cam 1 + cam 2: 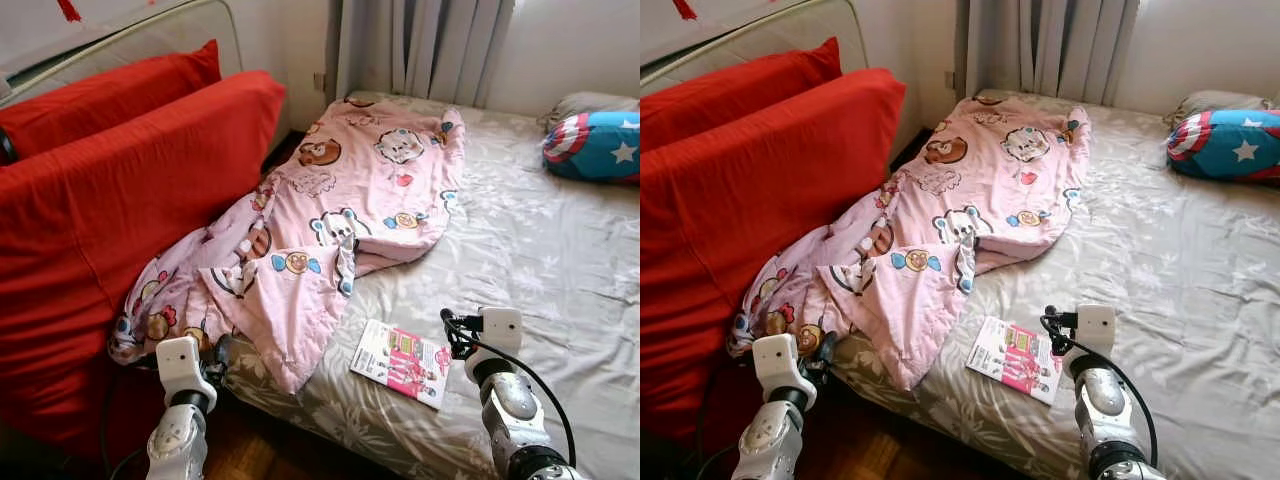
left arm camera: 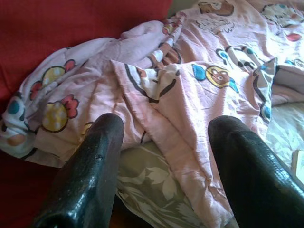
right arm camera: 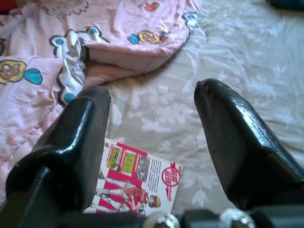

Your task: Clean up the room

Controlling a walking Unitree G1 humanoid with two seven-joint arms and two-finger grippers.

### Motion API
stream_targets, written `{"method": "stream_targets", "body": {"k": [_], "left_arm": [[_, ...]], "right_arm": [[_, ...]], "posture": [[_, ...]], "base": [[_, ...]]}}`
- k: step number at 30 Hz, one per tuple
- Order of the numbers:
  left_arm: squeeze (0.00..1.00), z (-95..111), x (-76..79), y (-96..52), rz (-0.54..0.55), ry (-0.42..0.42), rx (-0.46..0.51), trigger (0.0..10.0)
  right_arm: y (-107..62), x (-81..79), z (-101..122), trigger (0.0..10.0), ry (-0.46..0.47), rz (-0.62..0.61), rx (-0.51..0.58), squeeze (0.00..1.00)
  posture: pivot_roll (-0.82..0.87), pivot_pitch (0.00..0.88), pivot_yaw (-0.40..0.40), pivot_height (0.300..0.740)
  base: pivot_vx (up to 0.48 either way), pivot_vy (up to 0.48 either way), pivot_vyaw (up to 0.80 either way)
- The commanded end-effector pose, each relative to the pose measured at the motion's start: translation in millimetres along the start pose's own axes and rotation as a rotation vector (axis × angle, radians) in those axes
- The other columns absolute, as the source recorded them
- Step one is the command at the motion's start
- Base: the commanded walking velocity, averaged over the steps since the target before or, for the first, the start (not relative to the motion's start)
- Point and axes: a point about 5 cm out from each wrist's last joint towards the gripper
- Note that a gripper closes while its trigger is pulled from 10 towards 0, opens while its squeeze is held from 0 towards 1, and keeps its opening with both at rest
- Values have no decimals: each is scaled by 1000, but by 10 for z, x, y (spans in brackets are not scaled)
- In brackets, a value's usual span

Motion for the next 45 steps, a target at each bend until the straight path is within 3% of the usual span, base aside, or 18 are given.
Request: {"method": "stream_targets", "body": {"k": [1,12,24,45], "left_arm": [[0,12,-57,-39,8,4,16,10000],[0,227,14,77,-85,56,69,10000],[0,206,-48,-54,-58,39,94,10000],[0,280,-6,-58,-83,49,94,10000]], "right_arm": [[-33,-12,-18,10000,-2,-1,17,0],[-95,-132,124,10000,-10,20,173,0],[-228,-202,-5,10000,9,4,150,0],[-253,-159,-76,10000,-1,-28,84,0]], "posture": [[-83,20,-5,740],[-77,4,23,740],[-92,0,37,740],[-101,59,43,736]], "base": [[0,0,0],[0,0,0],[0,0,0],[0,0,0]]}}
Point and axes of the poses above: a point about 5 cm out from each wrist's last joint towards the gripper, its own y axis pointing out of the wrist towards the gripper, its own z axis along the axis of the wrist's last joint, x = y × z, and after that the axes turned 13 degrees about -y, right-handed
